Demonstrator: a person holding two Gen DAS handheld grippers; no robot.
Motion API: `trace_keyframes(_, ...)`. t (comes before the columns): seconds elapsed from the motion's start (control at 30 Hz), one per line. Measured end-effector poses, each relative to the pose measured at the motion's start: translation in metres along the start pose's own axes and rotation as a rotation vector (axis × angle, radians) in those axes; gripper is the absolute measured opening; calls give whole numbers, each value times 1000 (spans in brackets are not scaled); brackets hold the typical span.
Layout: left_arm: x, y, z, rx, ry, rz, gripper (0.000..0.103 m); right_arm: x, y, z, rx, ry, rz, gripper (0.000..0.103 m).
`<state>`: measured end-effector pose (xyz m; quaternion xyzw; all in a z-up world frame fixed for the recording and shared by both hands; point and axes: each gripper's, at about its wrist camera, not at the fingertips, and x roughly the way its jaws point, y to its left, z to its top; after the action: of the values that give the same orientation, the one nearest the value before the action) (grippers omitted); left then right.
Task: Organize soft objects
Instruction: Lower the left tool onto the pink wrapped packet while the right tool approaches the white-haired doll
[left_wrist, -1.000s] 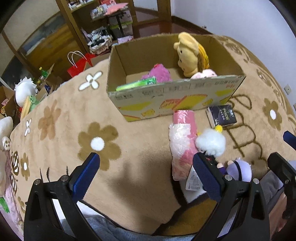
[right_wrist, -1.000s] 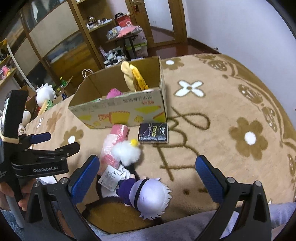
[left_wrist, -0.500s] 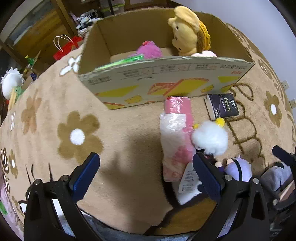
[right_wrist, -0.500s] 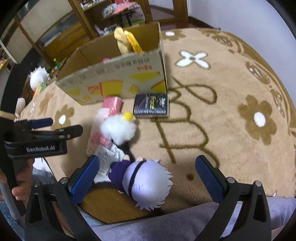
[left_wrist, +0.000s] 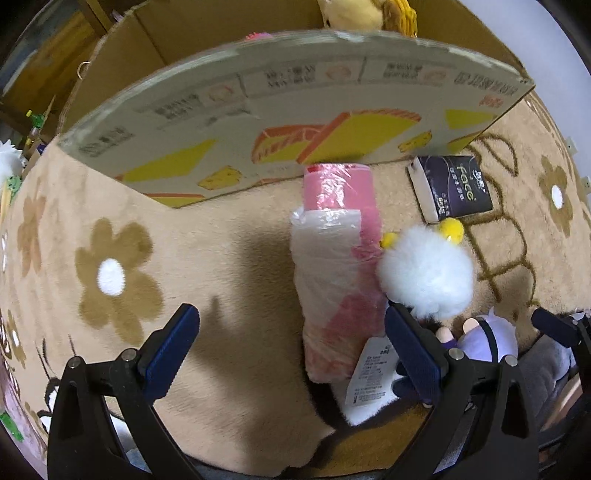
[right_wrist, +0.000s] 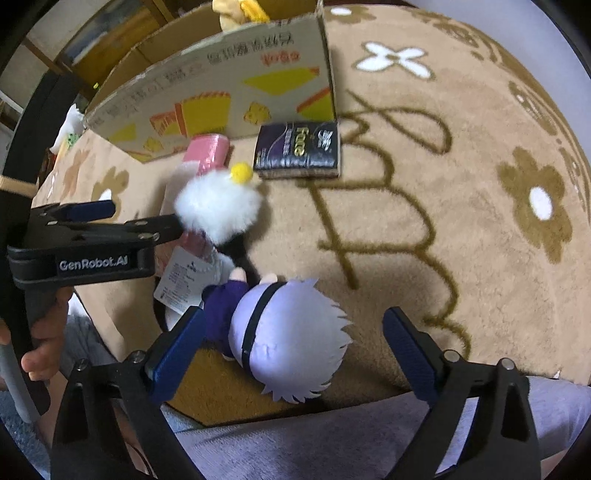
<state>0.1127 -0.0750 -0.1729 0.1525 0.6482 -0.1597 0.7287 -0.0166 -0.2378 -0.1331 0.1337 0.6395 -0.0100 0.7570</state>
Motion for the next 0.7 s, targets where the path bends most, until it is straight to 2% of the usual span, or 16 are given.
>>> trace_keyframes(0.1, 9, -4, 2, 21, 11, 30, 100, 9, 2, -1, -1, 35, 2, 100)
trace_keyframes(0.17, 15, -5, 3, 27, 9, 56, 100, 17, 1, -3, 6, 66, 9, 91)
trace_keyframes(0.3, 18, -12, 3, 21, -14, 63, 100, 27, -3, -9, 34, 113, 46, 88)
trace_keyframes(0.4, 21, -17, 2, 18, -25, 77, 98, 26, -4, -10, 37, 115, 65, 79)
trace_keyframes(0.47, 27, -25, -1, 14, -4, 58, 90, 28, -6, -11, 38, 124, 83, 70)
trace_keyframes(0.63, 36, -33, -6, -7, 19, 5, 77, 29, -7, -11, 45, 120, 104, 66)
trace_keyframes(0.7, 35, -33, -7, -12, 13, -3, 66, 27, -9, -11, 44, 115, 104, 65)
